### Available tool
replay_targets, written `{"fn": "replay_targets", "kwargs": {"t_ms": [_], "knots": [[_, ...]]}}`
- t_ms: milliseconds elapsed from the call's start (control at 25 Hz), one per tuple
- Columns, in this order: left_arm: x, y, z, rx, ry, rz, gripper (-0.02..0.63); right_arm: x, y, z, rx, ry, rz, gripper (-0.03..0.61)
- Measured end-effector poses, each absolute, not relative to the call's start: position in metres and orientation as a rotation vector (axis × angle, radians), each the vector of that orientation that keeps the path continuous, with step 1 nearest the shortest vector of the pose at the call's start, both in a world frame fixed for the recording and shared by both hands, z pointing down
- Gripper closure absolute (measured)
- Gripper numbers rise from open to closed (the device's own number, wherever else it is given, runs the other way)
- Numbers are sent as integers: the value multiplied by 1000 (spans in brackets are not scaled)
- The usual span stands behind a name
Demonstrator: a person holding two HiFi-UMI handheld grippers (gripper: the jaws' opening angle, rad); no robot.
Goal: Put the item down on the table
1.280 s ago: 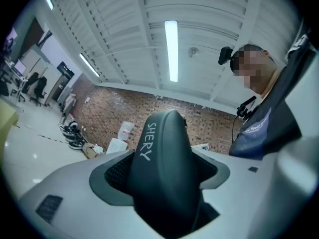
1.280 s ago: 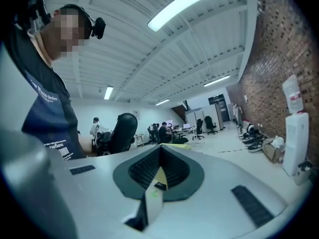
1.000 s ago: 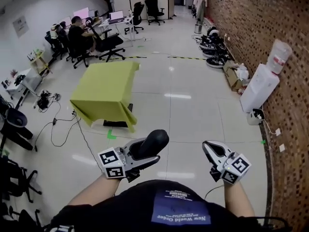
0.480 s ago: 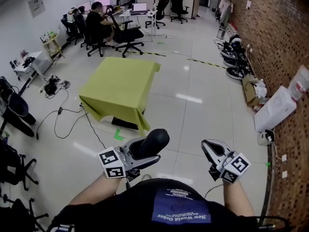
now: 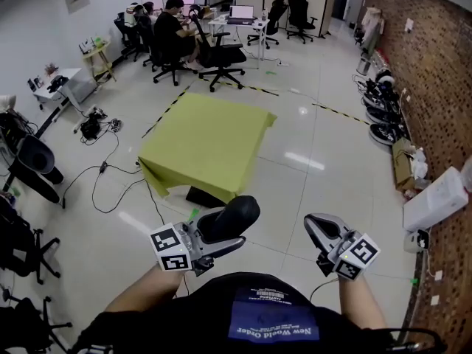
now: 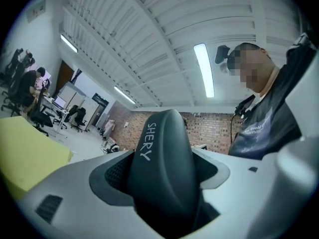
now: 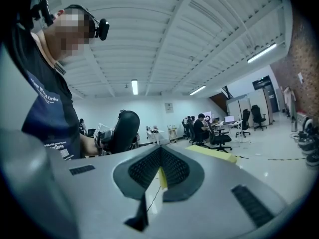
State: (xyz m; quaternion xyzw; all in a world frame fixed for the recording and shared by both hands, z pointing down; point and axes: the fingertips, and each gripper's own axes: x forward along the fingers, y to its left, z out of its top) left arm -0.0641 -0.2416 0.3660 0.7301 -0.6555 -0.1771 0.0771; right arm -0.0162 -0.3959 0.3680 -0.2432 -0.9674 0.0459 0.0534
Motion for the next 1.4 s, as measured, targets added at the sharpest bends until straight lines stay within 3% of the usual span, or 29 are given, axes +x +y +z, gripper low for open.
{"fn": "replay_targets", "kwargs": {"t_ms": [840,1400], "knots": [[-297,-301,356,1620,-2546,-627,265,-331,-457,359,-1500,-2613,66,591],[-452,-217,382,1597,-2558,-630,265,-485,-373,379,-1490,-2583,84,591]]}}
